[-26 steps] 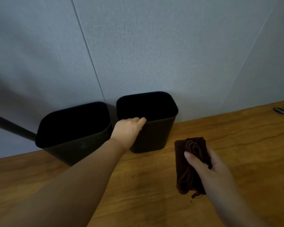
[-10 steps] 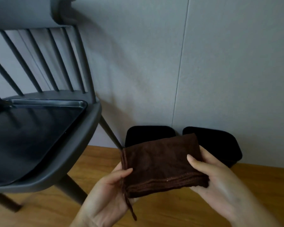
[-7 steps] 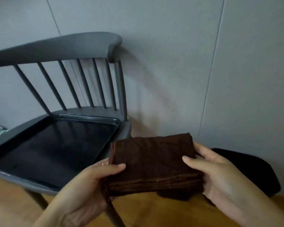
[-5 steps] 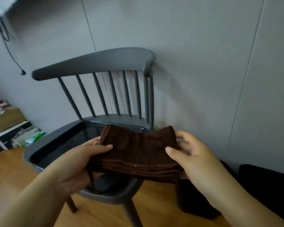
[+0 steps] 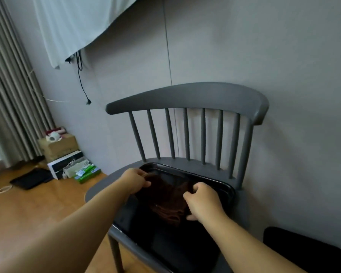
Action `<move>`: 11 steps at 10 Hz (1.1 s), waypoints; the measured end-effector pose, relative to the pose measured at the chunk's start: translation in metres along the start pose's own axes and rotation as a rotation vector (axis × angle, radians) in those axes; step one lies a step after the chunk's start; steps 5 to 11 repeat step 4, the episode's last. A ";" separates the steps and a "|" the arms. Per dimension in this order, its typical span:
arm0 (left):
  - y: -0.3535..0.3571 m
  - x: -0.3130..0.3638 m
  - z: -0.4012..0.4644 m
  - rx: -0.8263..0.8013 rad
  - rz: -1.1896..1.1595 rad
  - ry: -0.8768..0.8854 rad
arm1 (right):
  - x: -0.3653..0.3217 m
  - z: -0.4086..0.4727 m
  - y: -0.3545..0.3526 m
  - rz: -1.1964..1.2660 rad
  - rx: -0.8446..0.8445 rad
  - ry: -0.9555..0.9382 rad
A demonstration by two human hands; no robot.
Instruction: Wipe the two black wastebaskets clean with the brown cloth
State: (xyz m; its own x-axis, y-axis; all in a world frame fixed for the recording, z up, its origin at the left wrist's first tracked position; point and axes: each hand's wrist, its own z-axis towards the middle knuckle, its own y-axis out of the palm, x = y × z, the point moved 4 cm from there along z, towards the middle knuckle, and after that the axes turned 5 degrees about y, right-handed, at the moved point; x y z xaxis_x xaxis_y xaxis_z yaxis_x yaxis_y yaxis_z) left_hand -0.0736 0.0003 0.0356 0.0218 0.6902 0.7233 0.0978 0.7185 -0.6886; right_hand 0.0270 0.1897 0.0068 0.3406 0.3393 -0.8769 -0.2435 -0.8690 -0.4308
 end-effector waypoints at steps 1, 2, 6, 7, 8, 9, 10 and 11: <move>0.011 -0.019 0.008 -0.001 0.073 -0.037 | 0.004 0.004 -0.001 -0.293 0.069 -0.032; 0.009 -0.025 0.008 0.092 -0.046 -0.030 | 0.010 0.009 -0.005 -0.228 0.061 0.014; 0.010 -0.024 0.004 0.194 0.381 0.109 | 0.007 0.007 -0.006 -0.548 0.099 -0.115; 0.010 -0.024 0.004 0.194 0.381 0.109 | 0.007 0.007 -0.006 -0.548 0.099 -0.115; 0.010 -0.024 0.004 0.194 0.381 0.109 | 0.007 0.007 -0.006 -0.548 0.099 -0.115; 0.010 -0.024 0.004 0.194 0.381 0.109 | 0.007 0.007 -0.006 -0.548 0.099 -0.115; 0.010 -0.024 0.004 0.194 0.381 0.109 | 0.007 0.007 -0.006 -0.548 0.099 -0.115; 0.010 -0.024 0.004 0.194 0.381 0.109 | 0.007 0.007 -0.006 -0.548 0.099 -0.115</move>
